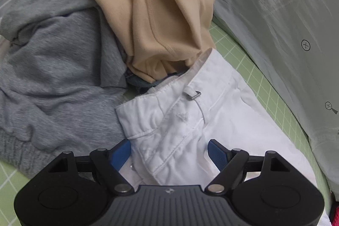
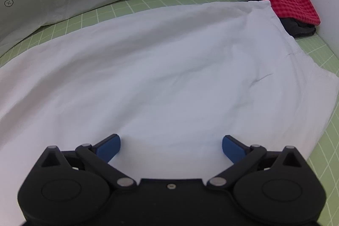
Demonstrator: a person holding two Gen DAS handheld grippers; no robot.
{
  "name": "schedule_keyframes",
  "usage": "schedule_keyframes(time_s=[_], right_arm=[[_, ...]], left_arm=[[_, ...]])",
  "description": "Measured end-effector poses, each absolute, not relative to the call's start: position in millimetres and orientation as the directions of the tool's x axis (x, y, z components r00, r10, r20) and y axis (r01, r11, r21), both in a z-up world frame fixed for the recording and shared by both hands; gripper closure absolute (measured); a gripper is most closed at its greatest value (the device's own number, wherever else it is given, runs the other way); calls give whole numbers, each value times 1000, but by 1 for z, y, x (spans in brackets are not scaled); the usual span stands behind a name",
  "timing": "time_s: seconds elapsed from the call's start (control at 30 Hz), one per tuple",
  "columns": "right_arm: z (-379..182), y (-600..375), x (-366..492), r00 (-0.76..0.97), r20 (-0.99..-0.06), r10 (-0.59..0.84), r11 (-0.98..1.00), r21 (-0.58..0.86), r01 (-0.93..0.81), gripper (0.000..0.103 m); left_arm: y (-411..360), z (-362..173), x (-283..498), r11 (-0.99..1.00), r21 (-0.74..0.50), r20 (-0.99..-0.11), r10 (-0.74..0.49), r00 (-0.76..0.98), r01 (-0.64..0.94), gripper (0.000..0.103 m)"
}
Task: Fold clothes
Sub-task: 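Grasp the trousers waistband with the left gripper and lift it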
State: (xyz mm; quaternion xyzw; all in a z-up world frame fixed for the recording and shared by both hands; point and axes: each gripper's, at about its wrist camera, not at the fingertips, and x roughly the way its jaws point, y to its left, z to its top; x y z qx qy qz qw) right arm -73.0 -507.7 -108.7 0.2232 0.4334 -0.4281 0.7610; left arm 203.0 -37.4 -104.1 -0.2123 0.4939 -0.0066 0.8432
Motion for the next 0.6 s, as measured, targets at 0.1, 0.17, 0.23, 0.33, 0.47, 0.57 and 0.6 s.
schedule_keyframes(time_s=[0.1,0.17,0.23,0.33,0.47,0.57,0.6], right_arm=[[-109,-510,-76,269,-852,-449,531,-13,847,0],[-109,-510,-76,270,-853,-446,531,-9,848,0],[-108,-510,-76,271,-853,-445,531,-8,847,0],[-108,-511,-76,268,-856,-442,532,-10,847,0],[-105,-509,-73,248,-867,-431,546,-32,837,0],[-104,-510,-72,257,-871,-419,579,-39,814,0],[-104,-512,-73,260,-873,-412,586,-35,810,0]], left_arm=[[-39,-107,204,909,-360,-836,-215,505,-208,24],[-40,-107,202,909,-358,-836,-208,508,-216,29],[-43,-107,202,916,-343,-837,-198,510,-207,39],[-50,-102,201,939,-312,-834,-200,514,-142,65],[-64,-84,194,948,-310,-813,-223,537,-76,84],[-77,-67,187,954,-295,-793,-214,571,-53,86],[-79,-61,182,947,-316,-780,-229,582,-51,86]])
